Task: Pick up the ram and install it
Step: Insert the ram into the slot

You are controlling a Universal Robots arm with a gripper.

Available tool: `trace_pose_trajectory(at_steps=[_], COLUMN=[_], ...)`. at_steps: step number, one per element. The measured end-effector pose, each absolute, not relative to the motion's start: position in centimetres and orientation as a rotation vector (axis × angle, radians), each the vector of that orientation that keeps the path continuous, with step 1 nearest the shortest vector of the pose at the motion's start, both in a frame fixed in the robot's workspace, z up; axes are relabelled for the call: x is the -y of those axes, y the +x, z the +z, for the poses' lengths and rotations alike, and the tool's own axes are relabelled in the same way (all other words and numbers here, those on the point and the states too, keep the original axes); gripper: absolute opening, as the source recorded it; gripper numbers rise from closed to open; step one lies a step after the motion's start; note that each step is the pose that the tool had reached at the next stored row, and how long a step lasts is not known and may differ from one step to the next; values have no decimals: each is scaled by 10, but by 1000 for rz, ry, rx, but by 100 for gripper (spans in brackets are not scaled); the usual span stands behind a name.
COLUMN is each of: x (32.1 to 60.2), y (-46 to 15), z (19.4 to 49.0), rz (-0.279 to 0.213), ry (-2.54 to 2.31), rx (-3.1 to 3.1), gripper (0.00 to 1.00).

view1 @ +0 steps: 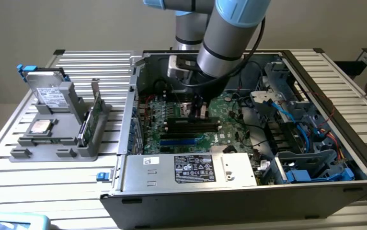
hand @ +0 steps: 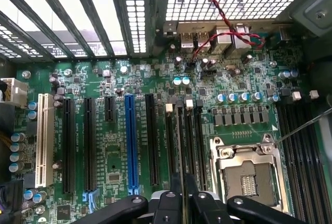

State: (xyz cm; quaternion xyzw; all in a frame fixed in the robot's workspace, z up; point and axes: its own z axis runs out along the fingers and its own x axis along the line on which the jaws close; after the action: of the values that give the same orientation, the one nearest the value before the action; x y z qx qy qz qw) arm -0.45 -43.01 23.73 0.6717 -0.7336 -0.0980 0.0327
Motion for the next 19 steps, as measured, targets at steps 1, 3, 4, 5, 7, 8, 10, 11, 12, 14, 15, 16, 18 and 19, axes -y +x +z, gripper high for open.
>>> trace_pose_trajectory(at_steps=[1,3,4,5,7,8,10,11,12,14,15,16,18,19], x=[430,431,431,432,432,433,433,433,433,433,433,433,433,433], y=[-4,-3,-3,-2,-2,-1,1,2,3,4,4,4,5,5], z=[237,236,235,235,233,233,231,231,231,229,229,228,227,227], rz=[-303,-306,-307,-310,-316,-320,-328,-331,-334,-339,-341,-343,-346,-345], ry=[2067,2065,2064,2062,2058,2055,2050,2048,2046,2043,2041,2040,2039,2038], rx=[2257,2256,2255,2253,2250,2247,2242,2240,2239,2236,2234,2233,2232,2232], gripper=[15,15,15,15,15,15,15,15,15,15,15,15,15,15])
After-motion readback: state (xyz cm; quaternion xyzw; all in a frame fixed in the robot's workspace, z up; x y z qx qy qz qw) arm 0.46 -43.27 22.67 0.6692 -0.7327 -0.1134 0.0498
